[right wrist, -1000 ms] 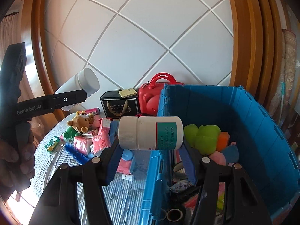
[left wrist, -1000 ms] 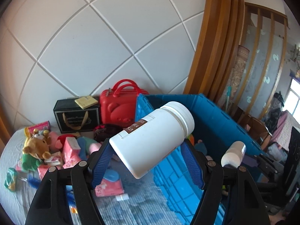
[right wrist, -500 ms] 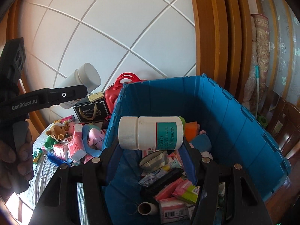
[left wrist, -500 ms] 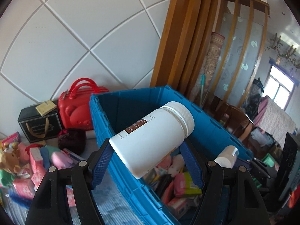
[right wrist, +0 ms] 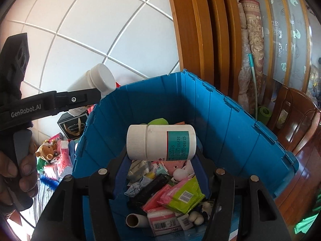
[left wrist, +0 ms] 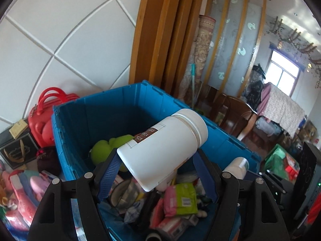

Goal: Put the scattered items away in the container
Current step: 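Open left tool to drop the white bottle while right tool drops the pill bottle into the crate, then move both tools back from the crate over the table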

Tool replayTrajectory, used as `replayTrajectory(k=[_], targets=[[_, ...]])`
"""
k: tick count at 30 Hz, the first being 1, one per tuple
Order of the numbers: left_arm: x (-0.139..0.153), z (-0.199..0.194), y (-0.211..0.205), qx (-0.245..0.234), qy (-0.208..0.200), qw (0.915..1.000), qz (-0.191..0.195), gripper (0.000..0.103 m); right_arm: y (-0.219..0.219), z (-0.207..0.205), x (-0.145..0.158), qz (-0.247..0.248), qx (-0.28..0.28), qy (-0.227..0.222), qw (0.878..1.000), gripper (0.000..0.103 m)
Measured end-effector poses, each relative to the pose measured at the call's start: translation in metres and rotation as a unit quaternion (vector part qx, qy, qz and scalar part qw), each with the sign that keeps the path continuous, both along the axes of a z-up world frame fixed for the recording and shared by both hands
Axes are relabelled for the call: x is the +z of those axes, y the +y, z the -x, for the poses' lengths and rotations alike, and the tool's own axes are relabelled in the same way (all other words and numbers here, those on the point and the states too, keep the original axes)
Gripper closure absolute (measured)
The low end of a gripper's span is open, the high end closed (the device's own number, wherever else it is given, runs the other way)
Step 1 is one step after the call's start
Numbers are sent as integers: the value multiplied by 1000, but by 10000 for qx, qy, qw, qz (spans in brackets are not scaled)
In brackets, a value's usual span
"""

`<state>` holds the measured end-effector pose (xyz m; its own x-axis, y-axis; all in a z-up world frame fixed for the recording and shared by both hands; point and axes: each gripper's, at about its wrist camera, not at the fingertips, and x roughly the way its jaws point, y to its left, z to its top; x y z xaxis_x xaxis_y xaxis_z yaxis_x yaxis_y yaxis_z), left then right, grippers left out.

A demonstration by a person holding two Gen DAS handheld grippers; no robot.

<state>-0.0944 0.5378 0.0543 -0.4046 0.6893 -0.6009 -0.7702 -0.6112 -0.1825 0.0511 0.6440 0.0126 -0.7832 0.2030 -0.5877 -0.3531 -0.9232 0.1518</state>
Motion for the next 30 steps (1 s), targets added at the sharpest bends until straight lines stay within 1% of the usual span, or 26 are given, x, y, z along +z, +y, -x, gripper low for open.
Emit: replayTrajectory(k=[6, 10, 13, 14, 15, 16, 17, 20, 24, 27, 30], targets=[[0, -3, 19, -134, -11, 9999, 17, 30, 9, -3, 1, -40, -92, -16, 9999, 45], [-2, -2, 27, -56, -14, 9998, 168, 30, 12, -3, 2, -83, -129, -40, 9999, 45], [-7, 1, 35, 22, -95, 9991, 419, 27, 15, -4, 4, -150, -195, 9, 9997, 44], [-10, 2, 38, 24, -141, 9986, 516, 21, 15, -4, 4, -197, -219, -10, 9996, 38], [-13, 3, 39, 55, -154, 9980, 613, 10, 16, -5, 4, -241, -276, 11, 9993, 13], [-15, 3, 40, 91, -142, 9975, 679, 4, 18, -7, 5, -280, -330, 78, 9990, 0], [-16, 2, 39, 138, -95, 9975, 684, 1, 18, -8, 5, -293, -349, 74, 9989, 0], [-17, -1, 36, 176, -72, 9971, 742, 1, 20, -8, 4, -256, -331, 34, 9991, 0], [-18, -2, 24, 317, -95, 9969, 711, 1, 13, -6, 4, -257, -182, 34, 9995, 0], [-18, 0, 7, 473, -189, 9965, 662, 1, 1, -2, 8, -300, -13, 88, 9995, 0], [-16, 0, -19, 733, -242, 9951, 614, 1, -17, 5, 13, -367, 184, 147, 9990, 0]])
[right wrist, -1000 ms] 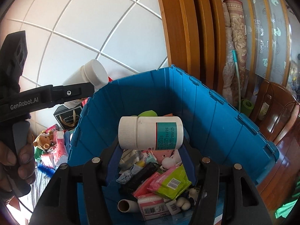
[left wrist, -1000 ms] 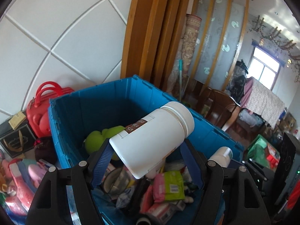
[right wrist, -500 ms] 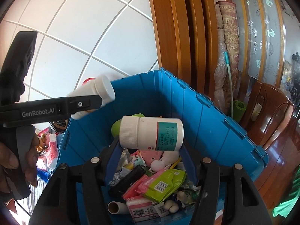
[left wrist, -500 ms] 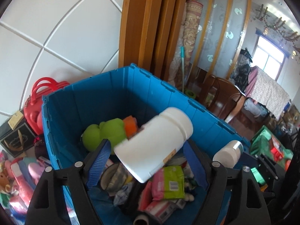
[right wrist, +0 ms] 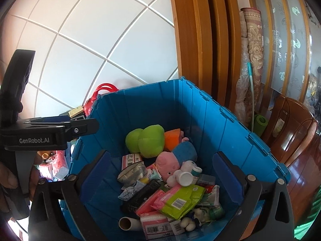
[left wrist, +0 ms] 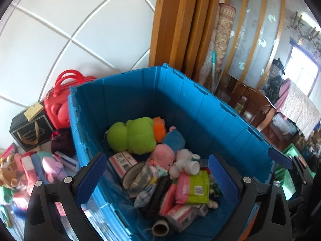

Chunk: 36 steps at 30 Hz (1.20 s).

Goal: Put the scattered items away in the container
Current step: 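Move both tools back from the crate over the table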

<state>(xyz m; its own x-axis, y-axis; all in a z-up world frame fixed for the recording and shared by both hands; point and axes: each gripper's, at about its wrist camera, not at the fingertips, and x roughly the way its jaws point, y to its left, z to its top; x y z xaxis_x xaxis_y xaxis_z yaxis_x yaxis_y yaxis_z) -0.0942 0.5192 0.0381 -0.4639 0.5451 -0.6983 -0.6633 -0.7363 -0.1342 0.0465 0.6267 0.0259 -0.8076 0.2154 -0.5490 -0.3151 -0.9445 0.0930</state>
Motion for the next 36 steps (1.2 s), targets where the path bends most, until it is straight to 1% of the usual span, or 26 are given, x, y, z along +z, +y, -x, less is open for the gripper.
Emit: replayTrajectory(k=[3, 8, 10, 13, 17, 21, 25, 27, 32, 34, 36], targets=[[1, 0, -32, 249, -11, 9997, -53, 1, -23, 6, 5, -58, 171, 52, 9998, 0], [1, -3, -96, 687, -40, 9975, -166, 1, -72, 20, 11, -139, 500, -14, 9987, 0], [0, -5, -123, 867, 1, 9961, -158, 1, -94, 24, 14, -203, 632, -2, 9978, 0], [0, -12, -160, 1079, 112, 9941, -11, 1, -126, 30, 17, -271, 812, -58, 9963, 0], [-1, -24, -211, 1368, 161, 9905, -7, 1, -169, 30, 20, -342, 1044, -53, 9939, 0], [-5, -31, -259, 1656, 108, 9861, -12, 1, -210, 31, 20, -403, 1317, -115, 9904, 0], [-8, -42, -304, 2016, 83, 9794, -32, 1, -249, 28, 22, -524, 1571, -99, 9861, 0], [-9, -48, -323, 2204, 91, 9754, 16, 1, -267, 26, 22, -540, 1689, -91, 9841, 0], [-15, -64, -375, 2674, 90, 9634, 166, 1, -309, 21, 23, -601, 1926, -120, 9794, 0], [-14, -73, -397, 2847, 72, 9585, 103, 1, -325, 18, 23, -635, 2017, -113, 9773, 0], [-12, -82, -417, 3057, 177, 9519, 86, 1, -340, 13, 22, -638, 2097, -125, 9756, 0]])
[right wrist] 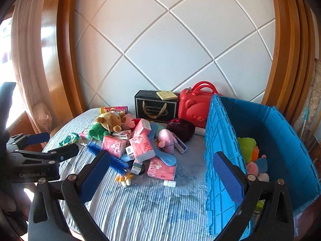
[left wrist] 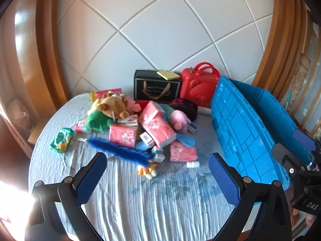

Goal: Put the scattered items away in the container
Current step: 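Move both tools back from the crate over the table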

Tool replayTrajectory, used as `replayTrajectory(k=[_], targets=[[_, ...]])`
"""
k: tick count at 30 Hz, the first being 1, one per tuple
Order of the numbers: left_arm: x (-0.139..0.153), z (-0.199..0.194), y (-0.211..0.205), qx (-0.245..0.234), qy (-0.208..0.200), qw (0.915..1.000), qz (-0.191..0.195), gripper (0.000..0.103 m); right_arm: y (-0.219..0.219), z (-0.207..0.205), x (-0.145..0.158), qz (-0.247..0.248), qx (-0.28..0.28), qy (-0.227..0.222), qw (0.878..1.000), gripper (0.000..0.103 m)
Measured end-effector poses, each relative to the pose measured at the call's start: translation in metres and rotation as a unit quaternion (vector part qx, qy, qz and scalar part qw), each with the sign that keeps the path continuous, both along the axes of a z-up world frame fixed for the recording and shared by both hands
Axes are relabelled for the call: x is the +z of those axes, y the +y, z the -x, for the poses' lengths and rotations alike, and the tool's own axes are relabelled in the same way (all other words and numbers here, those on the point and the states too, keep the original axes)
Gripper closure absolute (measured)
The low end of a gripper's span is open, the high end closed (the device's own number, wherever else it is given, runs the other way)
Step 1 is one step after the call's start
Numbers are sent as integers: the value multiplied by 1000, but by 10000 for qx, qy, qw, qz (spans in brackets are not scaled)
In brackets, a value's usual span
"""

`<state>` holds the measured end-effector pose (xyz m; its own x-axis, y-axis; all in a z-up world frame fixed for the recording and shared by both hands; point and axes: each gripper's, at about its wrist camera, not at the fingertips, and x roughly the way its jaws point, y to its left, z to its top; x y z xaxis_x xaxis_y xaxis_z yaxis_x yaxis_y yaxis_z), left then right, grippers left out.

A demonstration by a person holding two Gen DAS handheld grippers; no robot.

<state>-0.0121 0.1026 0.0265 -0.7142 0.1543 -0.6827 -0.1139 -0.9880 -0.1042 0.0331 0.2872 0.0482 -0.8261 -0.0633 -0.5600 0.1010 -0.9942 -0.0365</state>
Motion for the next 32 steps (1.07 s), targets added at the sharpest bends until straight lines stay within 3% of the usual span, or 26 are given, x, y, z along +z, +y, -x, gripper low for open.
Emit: replayTrajectory(k=[6, 12, 26, 32], targets=[[1, -18, -48, 430, 7, 9991, 47, 1, -37, -11, -4, -81, 157, -40, 9998, 0], [6, -34, -76, 467, 50, 9989, 52, 1, -64, -23, -10, -47, 206, -73, 9998, 0], [7, -56, -111, 466, 35, 9989, 33, 1, -99, -40, -26, 78, 165, -288, 9994, 0], [11, -62, -114, 421, 266, 9987, 65, 1, -105, -42, -29, 96, 187, -311, 9993, 0]])
